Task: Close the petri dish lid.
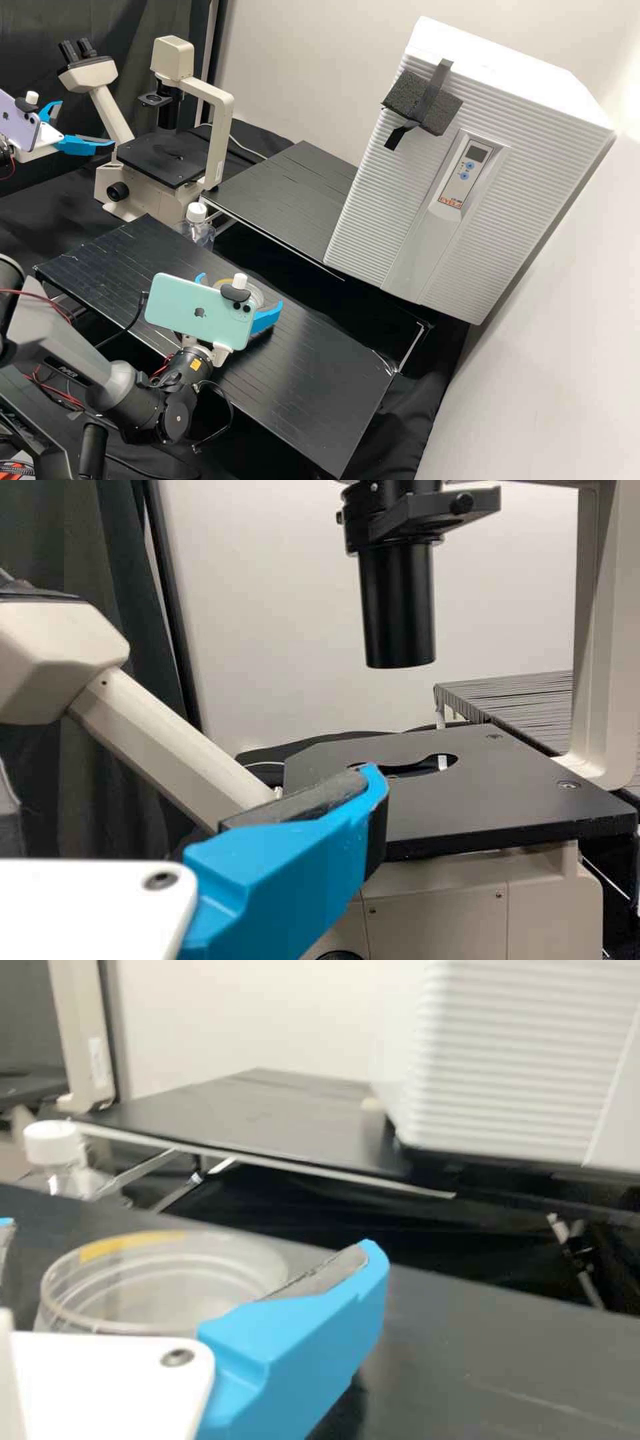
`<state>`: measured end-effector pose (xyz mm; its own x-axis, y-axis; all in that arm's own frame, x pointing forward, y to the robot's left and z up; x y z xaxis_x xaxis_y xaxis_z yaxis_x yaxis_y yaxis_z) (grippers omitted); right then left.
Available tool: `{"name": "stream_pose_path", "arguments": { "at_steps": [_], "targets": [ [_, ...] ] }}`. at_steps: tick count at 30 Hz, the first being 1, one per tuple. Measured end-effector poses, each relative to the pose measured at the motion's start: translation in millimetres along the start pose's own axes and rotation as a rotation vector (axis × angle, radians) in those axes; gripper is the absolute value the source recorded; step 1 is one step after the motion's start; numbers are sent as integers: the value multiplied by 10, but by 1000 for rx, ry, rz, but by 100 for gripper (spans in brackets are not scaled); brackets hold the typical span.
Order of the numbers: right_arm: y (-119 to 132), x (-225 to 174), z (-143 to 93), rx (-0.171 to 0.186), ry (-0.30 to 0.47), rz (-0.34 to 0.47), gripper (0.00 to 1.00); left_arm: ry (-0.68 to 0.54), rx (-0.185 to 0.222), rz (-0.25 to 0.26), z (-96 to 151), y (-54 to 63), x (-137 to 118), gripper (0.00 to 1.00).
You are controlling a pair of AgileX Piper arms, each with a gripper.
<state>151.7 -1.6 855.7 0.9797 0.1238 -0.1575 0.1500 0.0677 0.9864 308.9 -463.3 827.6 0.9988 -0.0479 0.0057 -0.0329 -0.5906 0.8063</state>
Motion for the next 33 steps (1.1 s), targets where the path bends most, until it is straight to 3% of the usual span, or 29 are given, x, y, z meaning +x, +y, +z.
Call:
{"name": "stream_pose_path", "arguments": {
  "at_steps": [9, 19, 33],
  "targets": [
    [58, -79, -134, 50, 13, 218, 100, 0, 0, 0, 0, 0, 0, 100],
    [79, -32, -29, 80, -17, 188, 100, 0, 0, 0, 0, 0, 0, 100],
    [105, -70, 188, 71, -103, 109, 100, 0, 0, 0, 0, 0, 0, 100]
  ]
}}
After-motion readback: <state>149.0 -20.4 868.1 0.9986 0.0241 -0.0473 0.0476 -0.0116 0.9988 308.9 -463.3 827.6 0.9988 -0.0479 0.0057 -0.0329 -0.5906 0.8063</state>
